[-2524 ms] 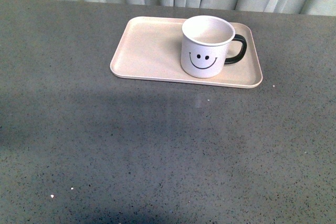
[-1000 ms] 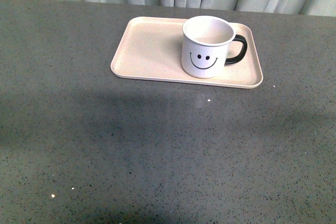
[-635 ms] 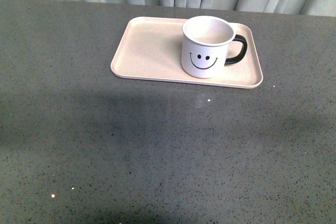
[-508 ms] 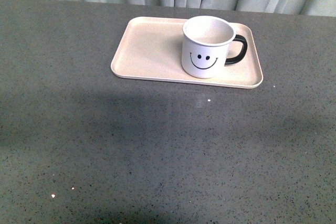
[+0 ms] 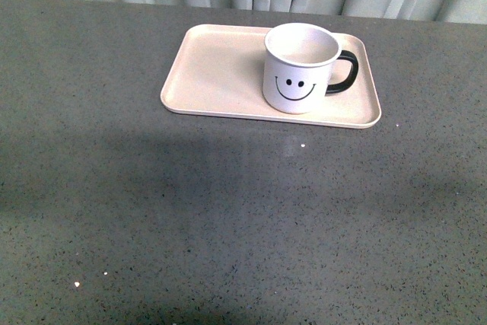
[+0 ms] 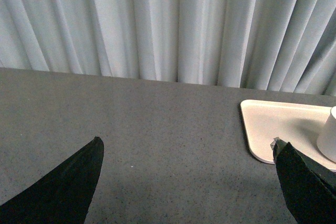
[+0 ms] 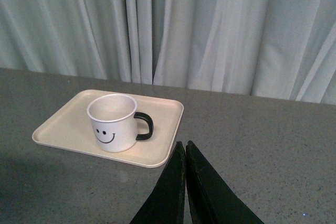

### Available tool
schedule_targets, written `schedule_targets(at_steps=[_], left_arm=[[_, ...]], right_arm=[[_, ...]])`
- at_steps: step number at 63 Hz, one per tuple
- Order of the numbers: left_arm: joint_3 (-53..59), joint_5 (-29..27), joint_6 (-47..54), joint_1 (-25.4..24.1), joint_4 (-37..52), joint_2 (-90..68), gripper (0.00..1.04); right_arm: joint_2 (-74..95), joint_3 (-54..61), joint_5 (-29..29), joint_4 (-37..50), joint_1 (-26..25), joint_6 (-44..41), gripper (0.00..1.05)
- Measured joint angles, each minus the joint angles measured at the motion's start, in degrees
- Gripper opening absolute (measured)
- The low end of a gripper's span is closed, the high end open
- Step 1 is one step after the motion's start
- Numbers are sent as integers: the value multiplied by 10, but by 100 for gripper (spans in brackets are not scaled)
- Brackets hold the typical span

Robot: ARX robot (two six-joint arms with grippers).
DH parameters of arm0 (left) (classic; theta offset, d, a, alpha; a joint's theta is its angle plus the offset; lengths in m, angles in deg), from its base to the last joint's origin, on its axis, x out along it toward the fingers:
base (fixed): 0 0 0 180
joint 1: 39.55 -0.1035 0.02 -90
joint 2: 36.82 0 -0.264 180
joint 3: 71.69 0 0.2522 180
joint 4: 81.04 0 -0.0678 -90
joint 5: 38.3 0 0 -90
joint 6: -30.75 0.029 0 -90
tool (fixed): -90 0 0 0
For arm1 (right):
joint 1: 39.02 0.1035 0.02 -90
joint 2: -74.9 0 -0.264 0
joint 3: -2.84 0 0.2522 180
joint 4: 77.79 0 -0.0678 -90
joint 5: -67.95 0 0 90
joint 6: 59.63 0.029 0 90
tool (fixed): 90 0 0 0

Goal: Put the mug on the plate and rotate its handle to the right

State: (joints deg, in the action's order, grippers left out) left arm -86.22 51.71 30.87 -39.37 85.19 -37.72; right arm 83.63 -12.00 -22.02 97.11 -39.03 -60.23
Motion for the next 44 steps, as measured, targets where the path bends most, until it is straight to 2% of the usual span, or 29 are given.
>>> schedule_targets(at_steps=[5,18,20,44], left_arm=[[0,0,0,0,0,0,95],[0,0,0,0,0,0,95],[0,0,0,0,0,0,95],[0,0,0,0,0,0,95]], right_arm=[[-59,0,0,-76,0,0,2],[-83,0,0,-85,0,0,2],[-83,0,0,-85,0,0,5],[-84,0,0,-86,0,0,77]])
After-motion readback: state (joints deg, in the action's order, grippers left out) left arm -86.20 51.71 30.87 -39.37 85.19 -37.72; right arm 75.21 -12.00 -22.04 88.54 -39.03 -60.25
